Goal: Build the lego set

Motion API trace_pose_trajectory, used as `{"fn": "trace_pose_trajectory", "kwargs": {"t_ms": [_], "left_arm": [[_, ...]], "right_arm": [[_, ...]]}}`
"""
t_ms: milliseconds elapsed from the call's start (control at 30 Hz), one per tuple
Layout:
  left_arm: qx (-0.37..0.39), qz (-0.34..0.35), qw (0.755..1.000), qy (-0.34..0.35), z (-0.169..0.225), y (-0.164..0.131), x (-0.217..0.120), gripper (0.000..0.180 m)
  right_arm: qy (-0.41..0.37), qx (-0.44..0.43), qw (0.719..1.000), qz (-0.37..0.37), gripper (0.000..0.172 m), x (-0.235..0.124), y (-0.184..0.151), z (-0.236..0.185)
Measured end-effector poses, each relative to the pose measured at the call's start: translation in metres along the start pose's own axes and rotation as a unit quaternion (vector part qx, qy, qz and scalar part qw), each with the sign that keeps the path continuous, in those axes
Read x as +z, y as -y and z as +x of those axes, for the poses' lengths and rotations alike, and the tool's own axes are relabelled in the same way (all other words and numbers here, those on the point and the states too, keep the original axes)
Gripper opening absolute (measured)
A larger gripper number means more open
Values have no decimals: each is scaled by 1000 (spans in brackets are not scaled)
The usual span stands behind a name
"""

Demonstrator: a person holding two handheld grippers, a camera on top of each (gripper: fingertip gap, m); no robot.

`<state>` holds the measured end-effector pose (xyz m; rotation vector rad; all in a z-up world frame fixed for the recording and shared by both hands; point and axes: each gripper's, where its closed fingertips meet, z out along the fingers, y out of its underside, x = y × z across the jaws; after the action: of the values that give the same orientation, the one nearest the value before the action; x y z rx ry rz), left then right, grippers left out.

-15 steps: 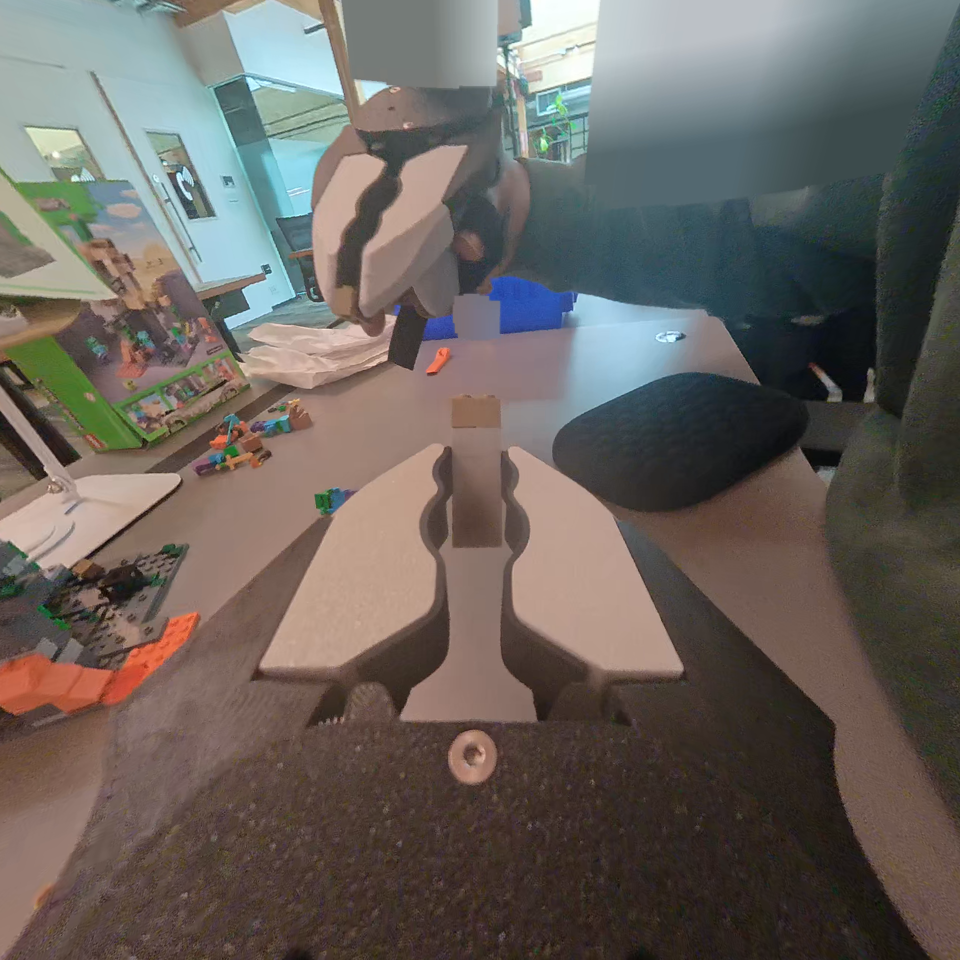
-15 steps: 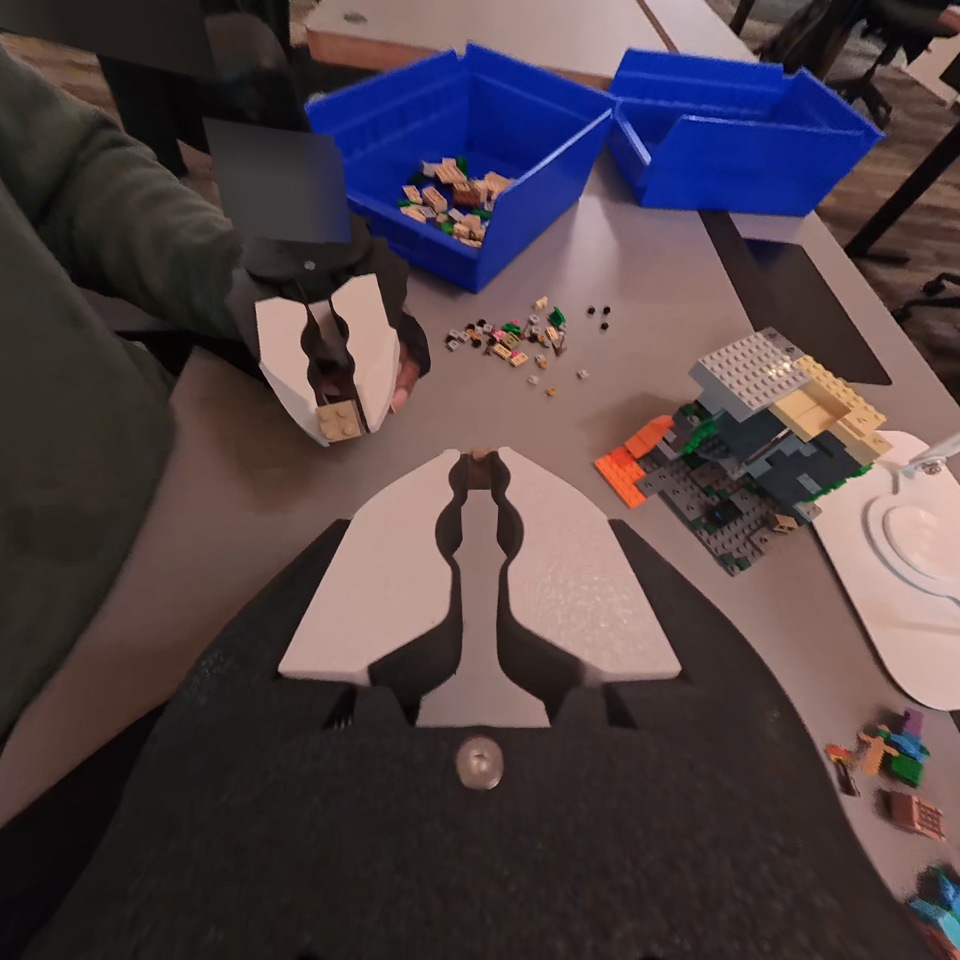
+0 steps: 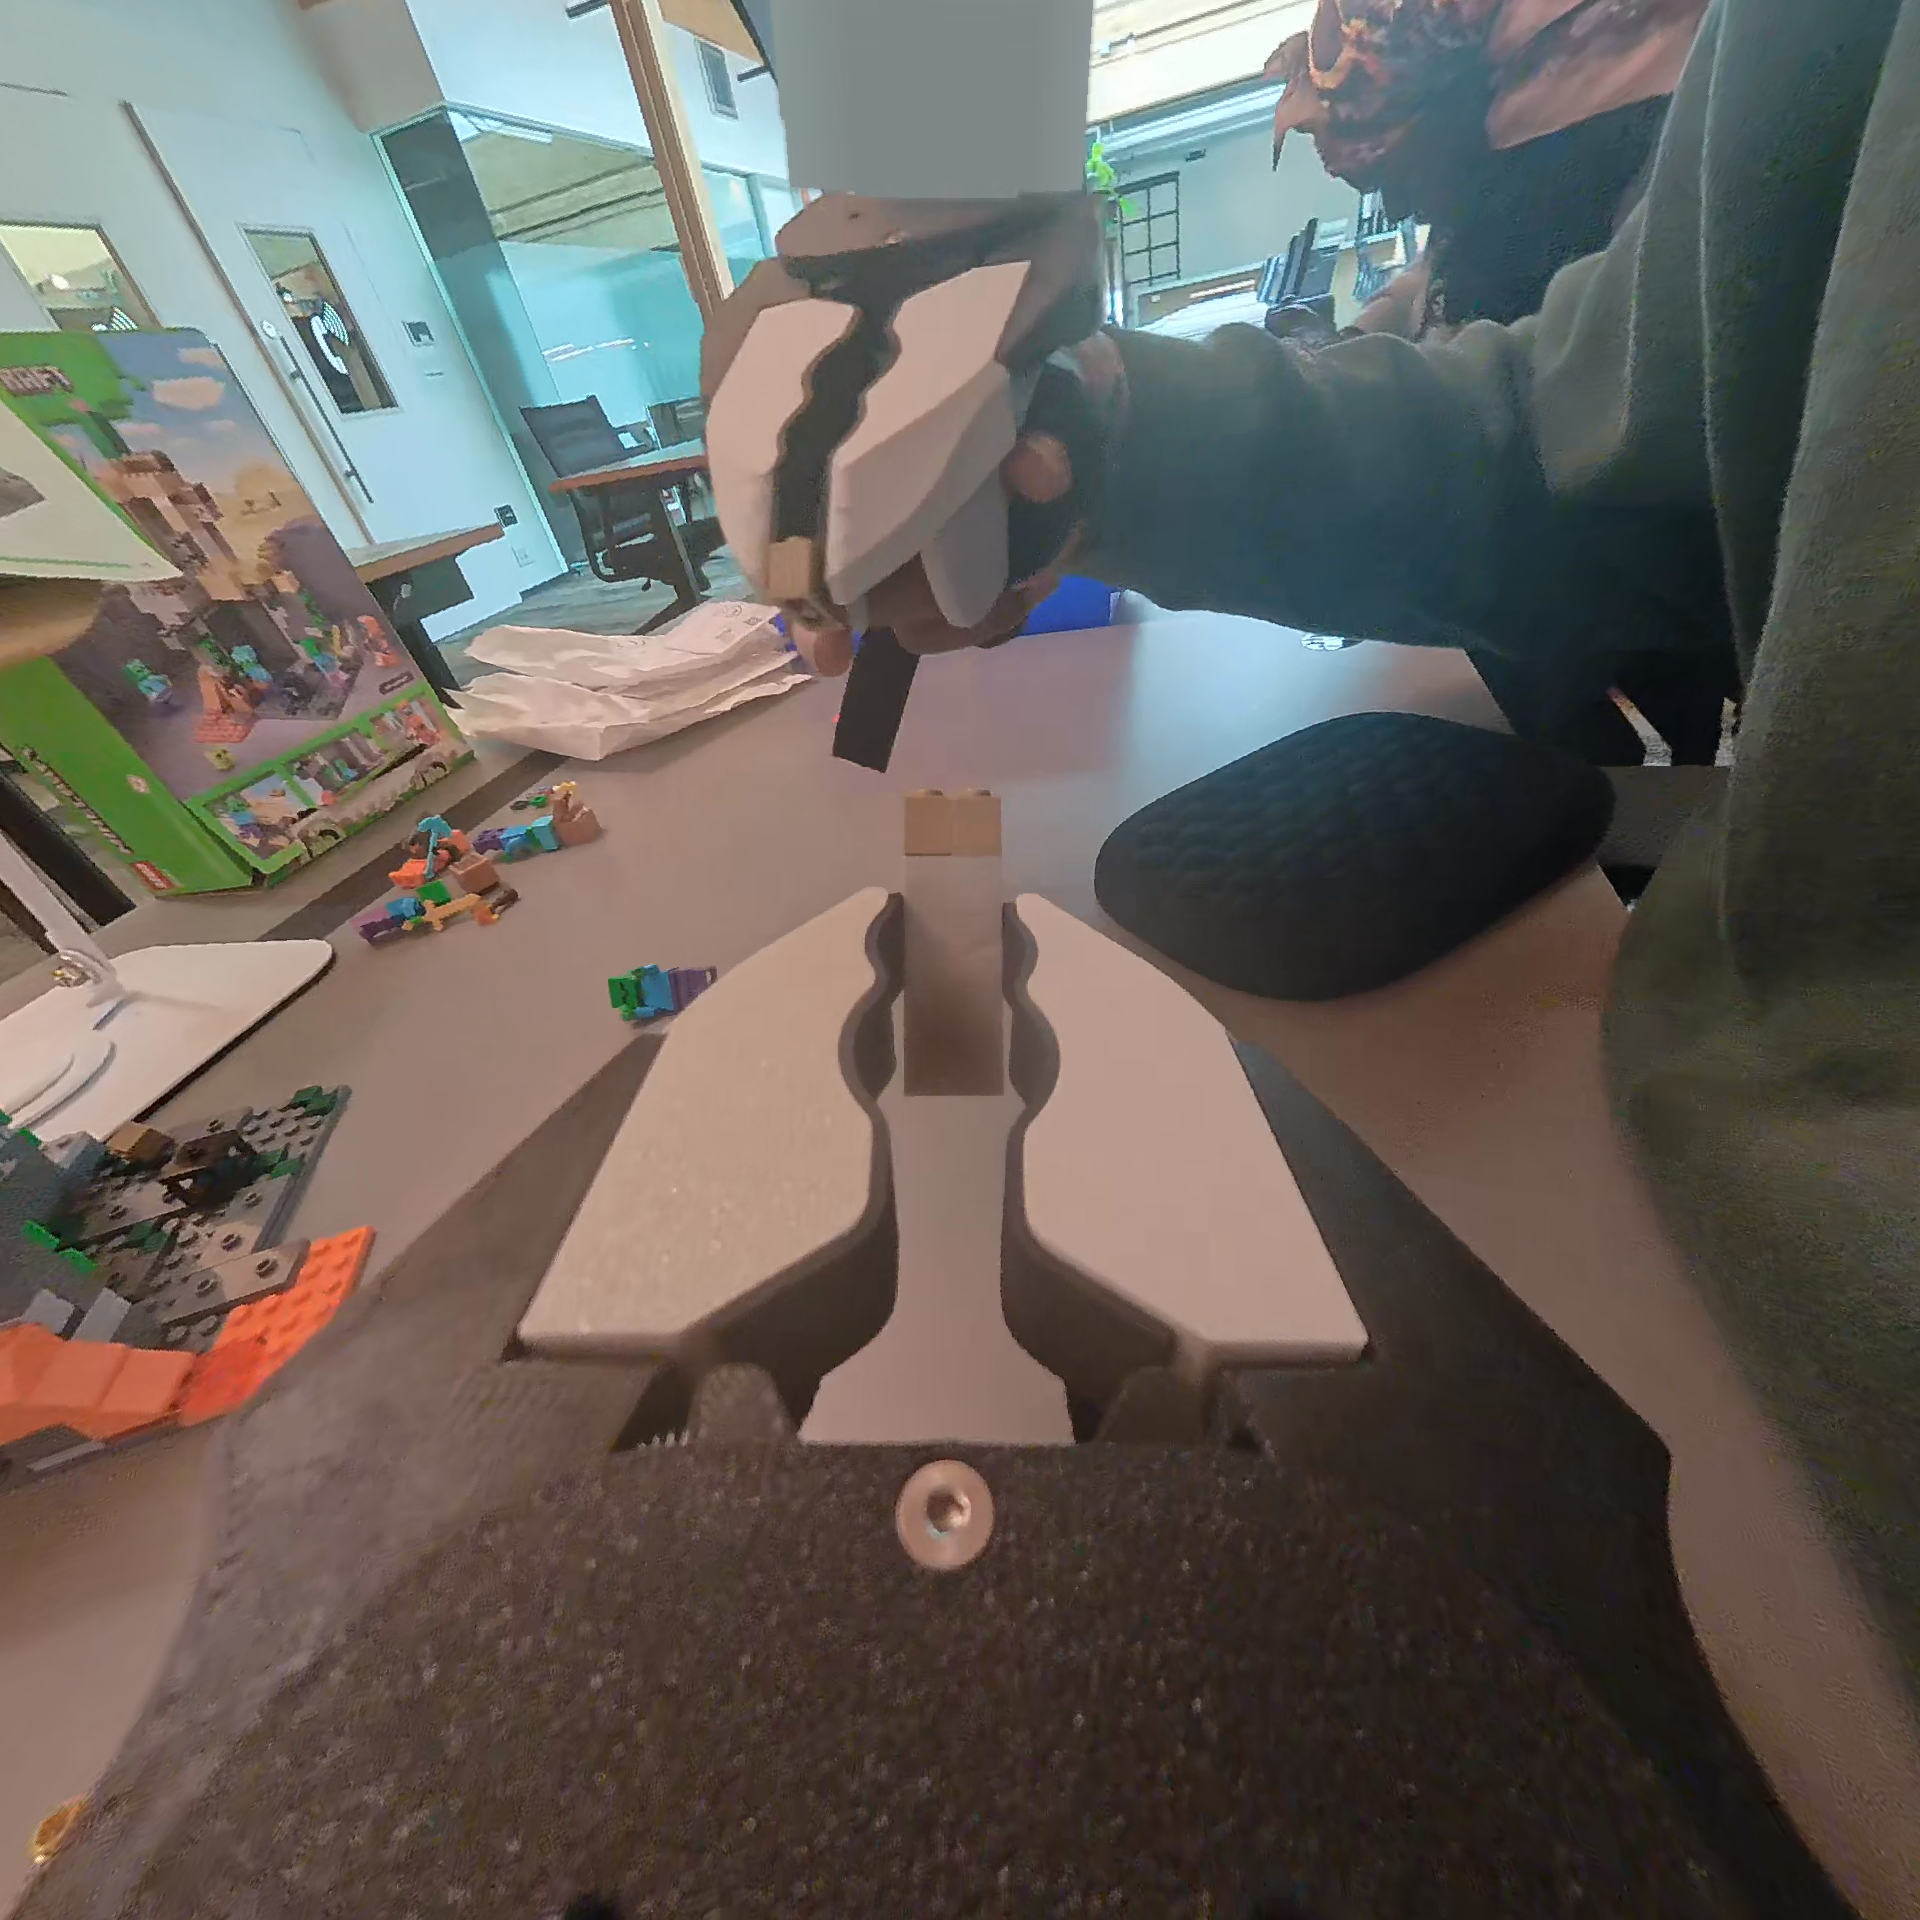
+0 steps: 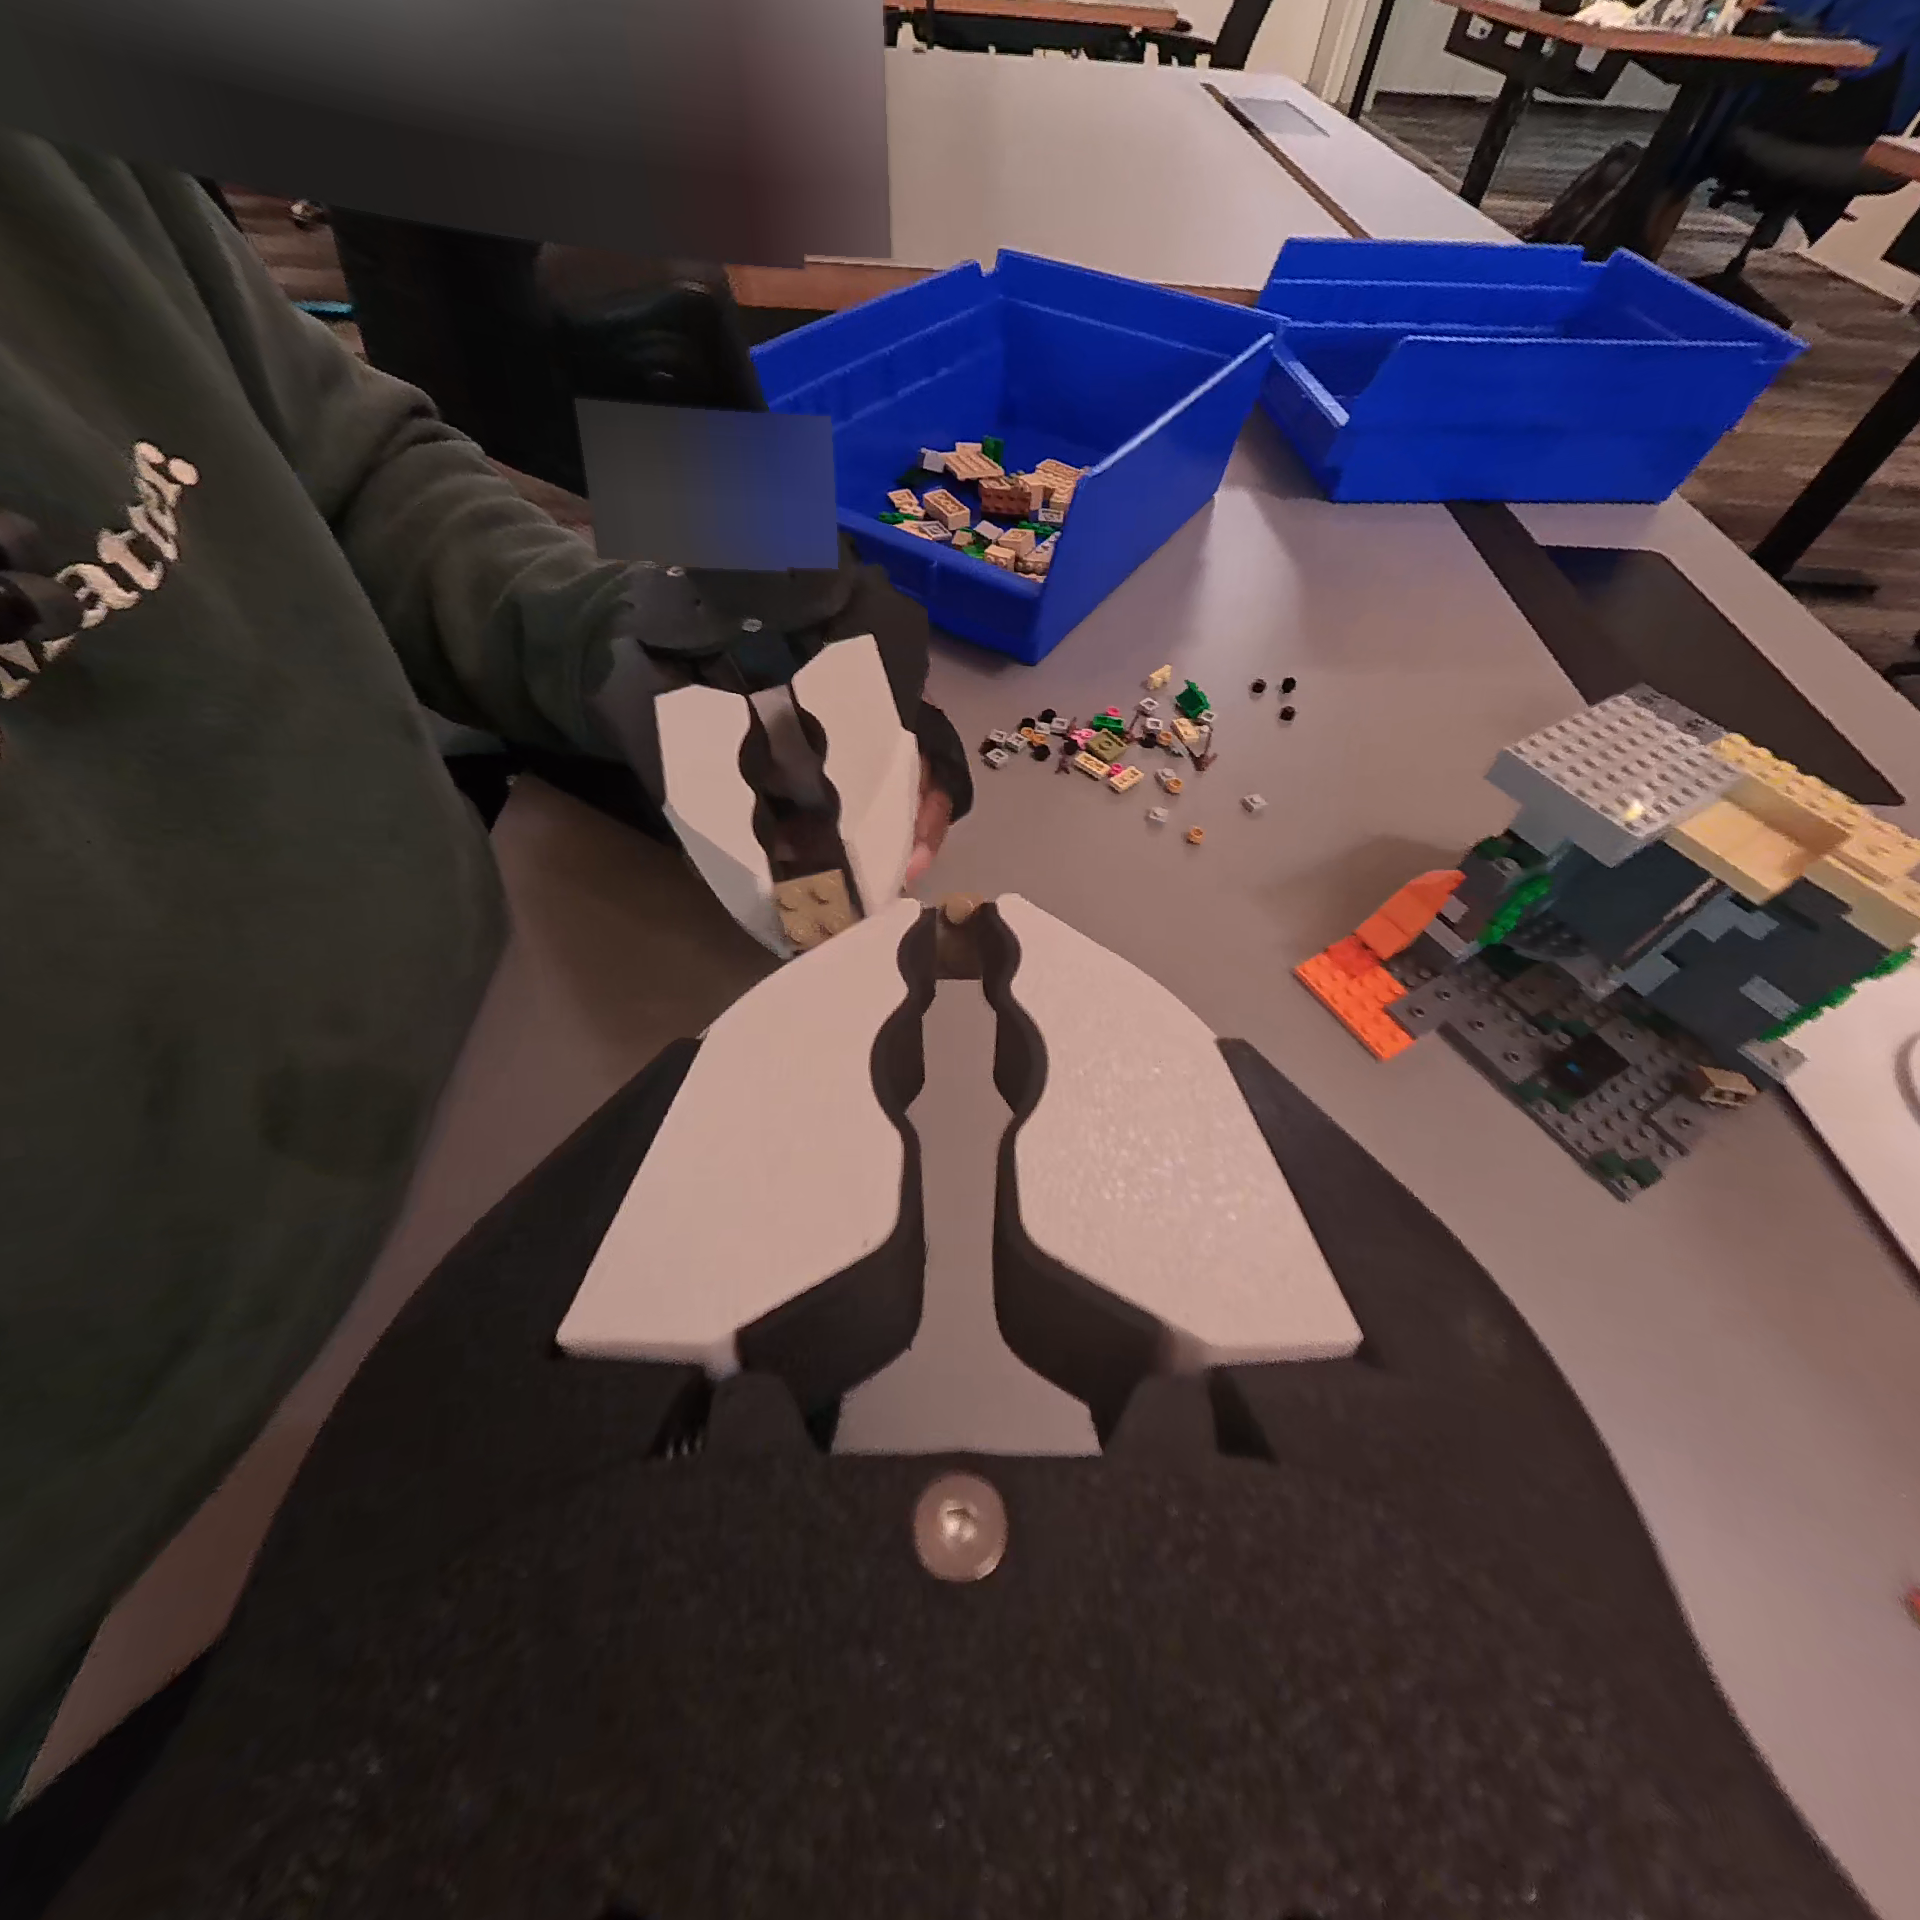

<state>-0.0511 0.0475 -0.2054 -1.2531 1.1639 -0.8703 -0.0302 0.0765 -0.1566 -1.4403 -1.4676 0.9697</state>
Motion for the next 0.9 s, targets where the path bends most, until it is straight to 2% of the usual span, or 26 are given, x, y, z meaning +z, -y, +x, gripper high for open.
{"fn": "trace_pose_trajectory", "kwargs": {"t_ms": [267,633,767,900], "left_arm": [[-28,7,1000,2,-5,0,-1,17],[-28,5,1000,9,-7,-1,-2,17],[-31,5,999,15,-9,-1,-3,17],[-27,1,999,16,-9,-2,-3,17]], "right_arm": [[17,-6,1000,-3,9,17,4,-15],[16,-20,999,-20,4,27,1,-25],[-16,-28,999,-39,6,14,-7,-15],[-70,-9,997,-44,7,-15,-16,5]]}}
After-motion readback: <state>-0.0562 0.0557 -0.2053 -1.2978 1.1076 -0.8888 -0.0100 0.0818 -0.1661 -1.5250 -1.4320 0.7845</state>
